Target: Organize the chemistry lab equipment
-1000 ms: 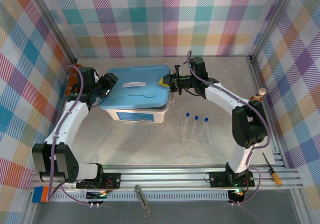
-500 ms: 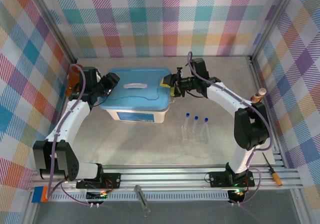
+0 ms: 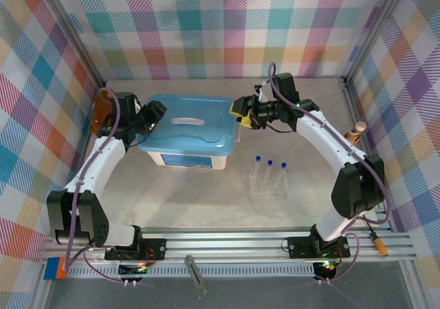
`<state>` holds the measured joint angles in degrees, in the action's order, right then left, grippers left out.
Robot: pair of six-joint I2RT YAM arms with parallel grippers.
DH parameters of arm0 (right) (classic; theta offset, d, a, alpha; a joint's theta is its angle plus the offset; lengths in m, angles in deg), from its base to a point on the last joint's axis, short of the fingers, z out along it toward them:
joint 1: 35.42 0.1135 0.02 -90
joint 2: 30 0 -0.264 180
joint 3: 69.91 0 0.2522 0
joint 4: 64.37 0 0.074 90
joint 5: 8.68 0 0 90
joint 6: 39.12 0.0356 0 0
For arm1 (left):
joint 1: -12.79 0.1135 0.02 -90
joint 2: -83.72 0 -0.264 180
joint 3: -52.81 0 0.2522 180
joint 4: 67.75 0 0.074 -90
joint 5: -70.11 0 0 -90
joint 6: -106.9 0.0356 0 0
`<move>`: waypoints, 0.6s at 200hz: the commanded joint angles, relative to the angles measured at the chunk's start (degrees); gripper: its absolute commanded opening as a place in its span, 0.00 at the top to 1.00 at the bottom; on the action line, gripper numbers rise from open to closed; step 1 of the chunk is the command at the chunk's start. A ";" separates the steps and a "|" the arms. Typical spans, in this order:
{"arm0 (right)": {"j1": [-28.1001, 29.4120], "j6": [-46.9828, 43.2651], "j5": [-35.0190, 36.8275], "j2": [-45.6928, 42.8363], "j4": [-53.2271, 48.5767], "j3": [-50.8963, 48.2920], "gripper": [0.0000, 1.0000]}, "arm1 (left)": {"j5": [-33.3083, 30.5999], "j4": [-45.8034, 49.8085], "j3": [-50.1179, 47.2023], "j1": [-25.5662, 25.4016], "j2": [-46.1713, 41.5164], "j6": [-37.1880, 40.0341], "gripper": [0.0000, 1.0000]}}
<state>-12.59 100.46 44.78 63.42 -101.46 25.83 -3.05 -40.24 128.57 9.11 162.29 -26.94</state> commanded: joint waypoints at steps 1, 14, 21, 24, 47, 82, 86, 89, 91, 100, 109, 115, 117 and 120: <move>-0.08 -2.05 1.36 -0.77 -0.93 1.16 0.45 | 0.12 3.80 0.03 -0.89 0.73 1.01 0.46; 0.02 -3.35 4.02 -1.51 -2.83 1.80 0.45 | 0.11 3.95 0.05 -0.97 0.66 1.03 0.46; 0.10 -3.78 5.01 -2.13 -2.84 1.57 0.44 | 0.12 3.99 0.05 -0.98 0.62 1.20 0.47; 0.13 -3.89 5.04 -2.25 -2.56 1.46 0.44 | 0.12 4.04 0.01 -1.02 0.59 1.16 0.47; 1.48 -4.98 3.18 0.01 -3.28 3.52 0.43 | -0.05 4.09 -0.04 -1.24 0.54 1.18 0.47; 3.77 -5.11 2.02 2.70 -2.45 4.44 0.42 | -1.30 5.21 -0.12 -1.33 0.38 1.04 0.47; 3.94 -5.11 2.09 2.82 -2.29 4.42 0.42 | -1.57 5.60 -0.17 -1.33 0.41 1.11 0.47; 4.05 -5.12 2.21 2.93 -2.29 4.42 0.42 | -1.69 5.72 -0.16 -1.33 0.37 1.16 0.47; 4.13 -5.16 2.29 3.02 -2.30 4.40 0.42 | -1.72 5.88 -0.20 -1.33 0.30 1.26 0.47; 4.49 -5.08 2.28 3.40 -2.04 4.25 0.42 | -1.81 6.01 -0.30 -1.37 0.31 1.38 0.47; 4.76 -5.19 2.32 3.89 -2.11 4.16 0.42 | -1.90 6.10 -0.47 -1.33 0.26 1.42 0.47; 4.92 -5.22 2.39 4.32 -2.16 4.07 0.42 | -1.99 6.21 -0.56 -1.37 0.17 1.46 0.47; 5.00 -5.20 2.38 4.44 -2.20 3.96 0.42 | -1.99 6.18 -0.63 -1.34 0.16 1.49 0.47; 5.07 -5.22 2.36 4.66 -2.16 3.79 0.42 | -1.99 6.26 -0.65 -1.37 0.11 1.50 0.47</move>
<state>-8.09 96.62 47.73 66.31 -103.74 29.04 -4.15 -39.99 128.59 8.67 162.24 -26.54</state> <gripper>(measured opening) 0.578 0.532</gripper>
